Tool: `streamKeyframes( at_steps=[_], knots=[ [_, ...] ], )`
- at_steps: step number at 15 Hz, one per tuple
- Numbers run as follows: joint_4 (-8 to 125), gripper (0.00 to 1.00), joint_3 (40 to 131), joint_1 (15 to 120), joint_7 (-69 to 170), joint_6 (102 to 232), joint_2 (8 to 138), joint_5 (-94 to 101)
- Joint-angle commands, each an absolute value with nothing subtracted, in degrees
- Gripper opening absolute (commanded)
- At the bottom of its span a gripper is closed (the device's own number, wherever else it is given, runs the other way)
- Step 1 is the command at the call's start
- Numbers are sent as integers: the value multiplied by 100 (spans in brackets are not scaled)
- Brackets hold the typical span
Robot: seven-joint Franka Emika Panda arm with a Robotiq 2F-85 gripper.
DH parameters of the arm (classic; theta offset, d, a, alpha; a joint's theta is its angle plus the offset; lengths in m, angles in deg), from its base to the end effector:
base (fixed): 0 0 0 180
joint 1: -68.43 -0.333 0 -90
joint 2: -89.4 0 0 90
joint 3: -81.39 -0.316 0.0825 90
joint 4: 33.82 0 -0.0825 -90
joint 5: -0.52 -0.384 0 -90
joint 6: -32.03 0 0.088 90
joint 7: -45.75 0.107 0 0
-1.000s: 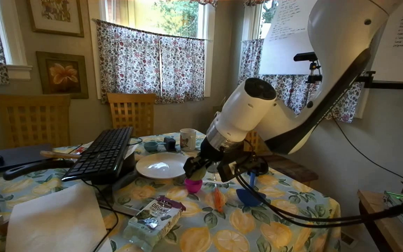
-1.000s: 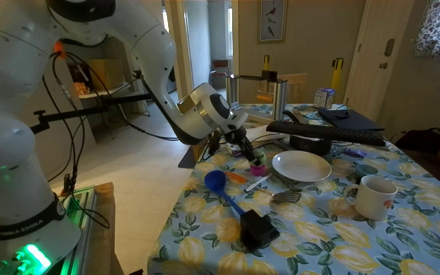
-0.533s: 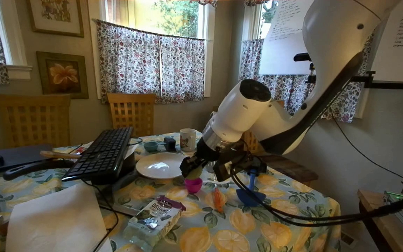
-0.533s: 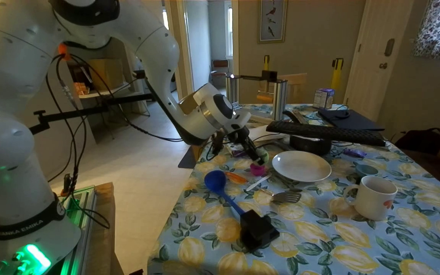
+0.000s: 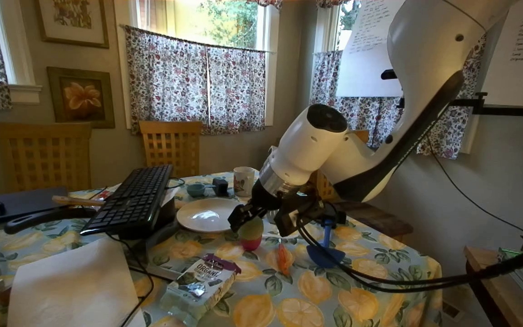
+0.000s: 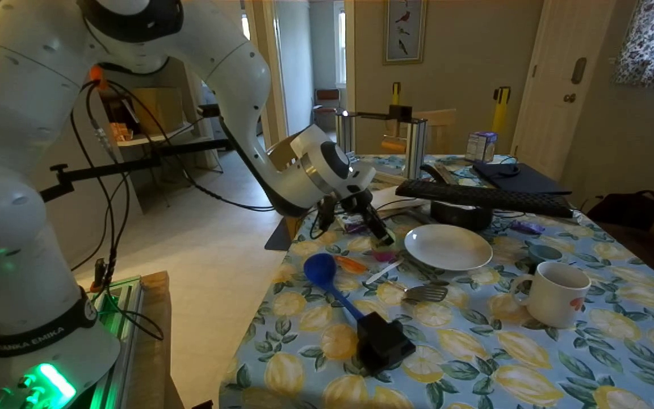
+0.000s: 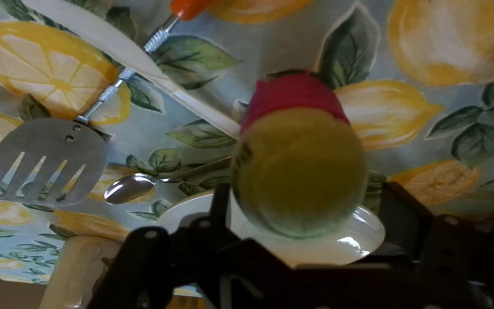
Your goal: Move the yellow object to the pink bowl
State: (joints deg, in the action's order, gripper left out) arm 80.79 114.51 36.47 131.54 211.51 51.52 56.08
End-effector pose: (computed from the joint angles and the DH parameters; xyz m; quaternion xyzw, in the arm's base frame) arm 0.6116 0.0760 0.1906 0.9334 -0.1643 0.3095 0.0778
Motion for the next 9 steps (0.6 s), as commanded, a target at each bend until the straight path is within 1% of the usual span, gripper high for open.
streamKeyframes(
  at_steps=[1, 4, 7, 9],
  knots=[
    [7927, 100, 11288, 3825, 12980, 21199, 5104, 5578],
    [8078, 100, 11249, 3748, 12925, 21055, 5322, 5602],
    [8448, 100, 11726, 3140, 13149, 20904, 5833, 5877],
    [8821, 100, 11931, 2728, 13148, 20575, 6347, 5882]
  ],
)
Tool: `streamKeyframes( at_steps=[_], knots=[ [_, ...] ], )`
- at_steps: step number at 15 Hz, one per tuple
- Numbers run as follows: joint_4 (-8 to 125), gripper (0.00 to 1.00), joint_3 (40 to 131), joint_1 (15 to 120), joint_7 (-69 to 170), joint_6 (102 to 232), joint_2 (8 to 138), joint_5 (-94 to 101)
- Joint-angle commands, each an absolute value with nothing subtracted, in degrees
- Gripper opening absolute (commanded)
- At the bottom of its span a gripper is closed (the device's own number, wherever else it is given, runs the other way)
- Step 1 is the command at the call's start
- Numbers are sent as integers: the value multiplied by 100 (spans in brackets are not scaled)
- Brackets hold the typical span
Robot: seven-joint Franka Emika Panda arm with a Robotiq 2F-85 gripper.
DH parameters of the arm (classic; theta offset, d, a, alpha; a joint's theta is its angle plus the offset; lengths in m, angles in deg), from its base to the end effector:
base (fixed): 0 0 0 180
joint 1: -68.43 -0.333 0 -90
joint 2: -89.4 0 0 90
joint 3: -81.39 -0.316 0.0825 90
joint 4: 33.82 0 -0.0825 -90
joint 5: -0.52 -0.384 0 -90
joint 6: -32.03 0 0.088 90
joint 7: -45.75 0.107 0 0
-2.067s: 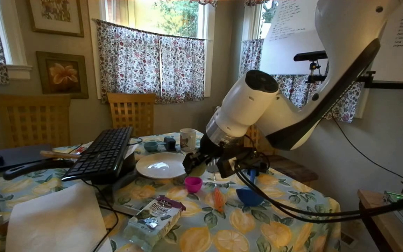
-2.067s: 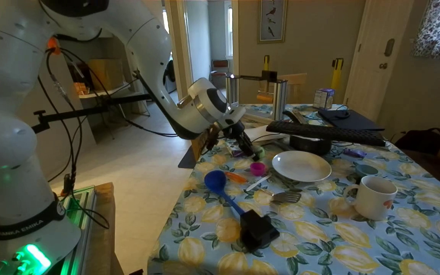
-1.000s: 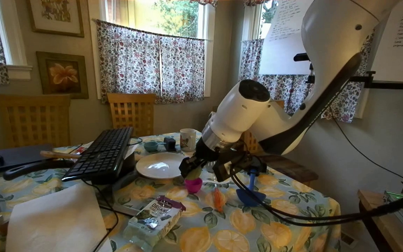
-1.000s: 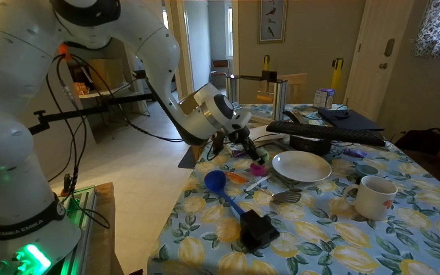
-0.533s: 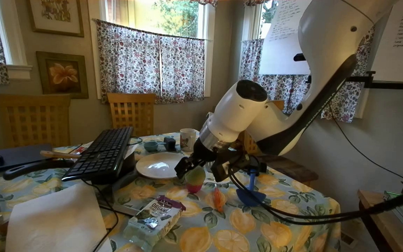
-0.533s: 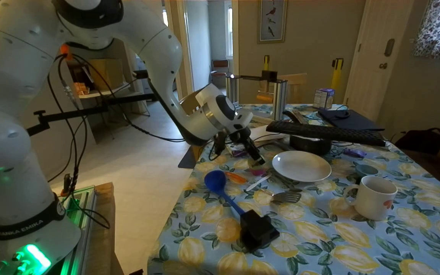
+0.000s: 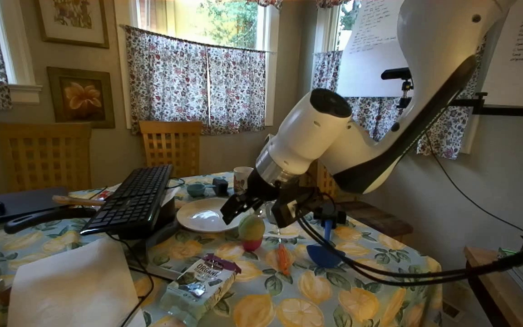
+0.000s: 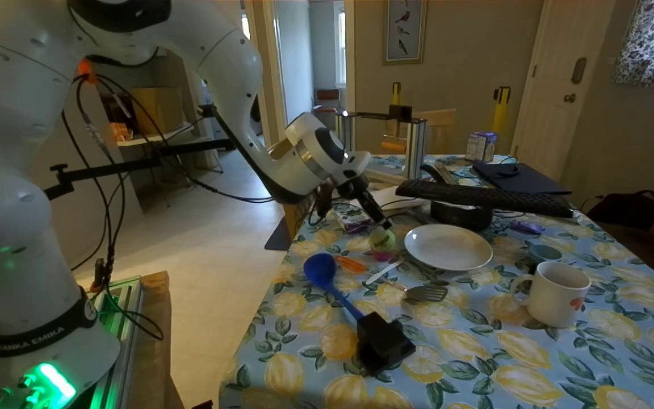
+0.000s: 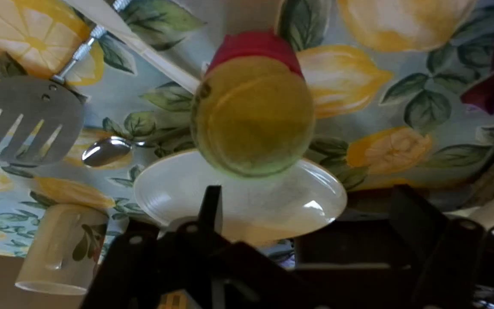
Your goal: Move the yellow object to the pink bowl
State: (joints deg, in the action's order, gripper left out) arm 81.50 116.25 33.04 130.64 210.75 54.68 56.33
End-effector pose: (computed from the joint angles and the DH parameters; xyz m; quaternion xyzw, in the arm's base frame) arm 0.6115 0.0962 0.2205 0.9305 -0.1464 0.3279 0.0719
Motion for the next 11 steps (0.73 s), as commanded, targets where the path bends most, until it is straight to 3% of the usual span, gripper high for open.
streamKeyframes(
  at_steps=[1, 8, 9, 11],
  knots=[
    [9078, 100, 11850, 2633, 12969, 20235, 6690, 5788],
    [10461, 100, 10447, 3490, 10321, 20640, 8148, 4730],
    [9885, 100, 10794, 3167, 11028, 20556, 7649, 5148],
    [10197, 100, 10559, 3358, 10606, 20558, 7895, 4904]
  ],
)
